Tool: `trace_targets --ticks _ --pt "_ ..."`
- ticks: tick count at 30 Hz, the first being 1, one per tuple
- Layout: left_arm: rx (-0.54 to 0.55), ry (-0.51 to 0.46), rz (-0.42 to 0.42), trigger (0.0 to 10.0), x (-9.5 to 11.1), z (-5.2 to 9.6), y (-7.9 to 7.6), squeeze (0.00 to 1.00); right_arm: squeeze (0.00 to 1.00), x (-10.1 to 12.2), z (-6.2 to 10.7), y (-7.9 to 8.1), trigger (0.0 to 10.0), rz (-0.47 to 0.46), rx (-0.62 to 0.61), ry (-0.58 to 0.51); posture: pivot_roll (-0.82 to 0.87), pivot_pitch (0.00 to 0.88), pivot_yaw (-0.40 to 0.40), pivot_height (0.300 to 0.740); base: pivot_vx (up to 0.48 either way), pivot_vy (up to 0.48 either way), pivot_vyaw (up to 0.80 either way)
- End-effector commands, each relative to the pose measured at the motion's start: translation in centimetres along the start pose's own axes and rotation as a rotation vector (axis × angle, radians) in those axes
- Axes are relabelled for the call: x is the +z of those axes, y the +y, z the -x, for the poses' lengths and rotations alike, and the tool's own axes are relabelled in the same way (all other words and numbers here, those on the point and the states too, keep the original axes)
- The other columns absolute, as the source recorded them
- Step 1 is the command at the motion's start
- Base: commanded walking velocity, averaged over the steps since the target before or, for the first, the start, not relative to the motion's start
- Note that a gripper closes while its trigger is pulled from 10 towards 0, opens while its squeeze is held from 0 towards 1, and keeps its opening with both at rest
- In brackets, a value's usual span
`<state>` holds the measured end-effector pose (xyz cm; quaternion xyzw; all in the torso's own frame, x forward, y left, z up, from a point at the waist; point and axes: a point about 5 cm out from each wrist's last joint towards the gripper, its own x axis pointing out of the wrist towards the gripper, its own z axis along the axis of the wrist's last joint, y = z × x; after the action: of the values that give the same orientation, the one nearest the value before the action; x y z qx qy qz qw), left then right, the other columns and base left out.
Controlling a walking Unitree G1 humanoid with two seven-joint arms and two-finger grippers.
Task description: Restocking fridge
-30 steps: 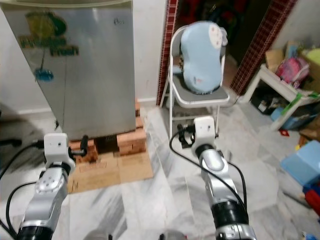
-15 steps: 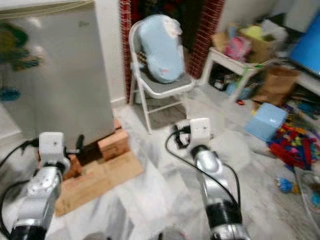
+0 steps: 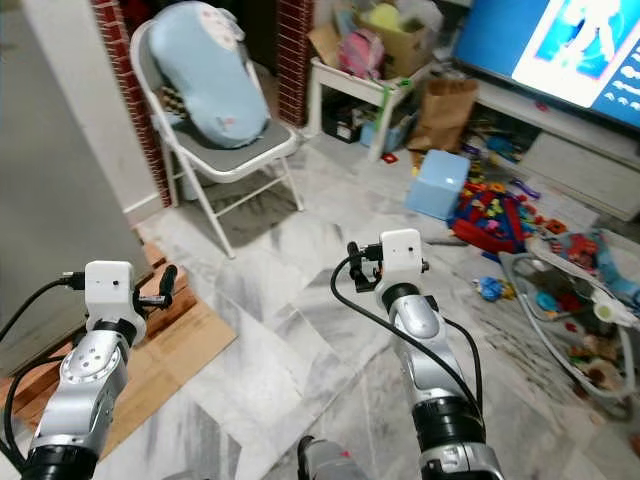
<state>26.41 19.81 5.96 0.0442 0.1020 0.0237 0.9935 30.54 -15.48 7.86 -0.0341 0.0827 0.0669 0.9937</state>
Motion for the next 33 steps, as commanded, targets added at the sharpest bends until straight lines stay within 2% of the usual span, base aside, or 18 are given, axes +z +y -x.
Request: trace_targets --ticks 1,5,14,33 --pt "-0.024 -0.026 0.001 10.0 0.47 -0.04 -0.24 0.00 0.00 0.49 -0.19 -0.10 10.0 0.005 -0.013 -0.020 0.03 0.000 -0.036 0.740 0.281 0.000 -0.80" --pt "-0.026 -0.024 0.003 10.0 0.44 -0.05 -0.26 0.00 0.00 0.51 -0.22 -0.15 10.0 0.004 -0.016 -0.022 0.03 0.000 -0.036 0.740 0.284 0.000 -0.80" --pt "-0.026 -0.018 0.019 10.0 0.37 -0.05 -0.35 0.00 0.00 0.54 -0.26 -0.23 10.0 0.001 -0.020 -0.024 0.03 0.000 -0.038 0.740 0.000 0.000 -0.80" --pt "-0.098 -0.036 0.063 10.0 0.65 0.00 -1.11 0.00 0.00 0.77 -0.29 -0.58 10.0 0.007 -0.043 -0.037 0.02 0.000 -0.040 0.740 0.000 0.000 -0.80"
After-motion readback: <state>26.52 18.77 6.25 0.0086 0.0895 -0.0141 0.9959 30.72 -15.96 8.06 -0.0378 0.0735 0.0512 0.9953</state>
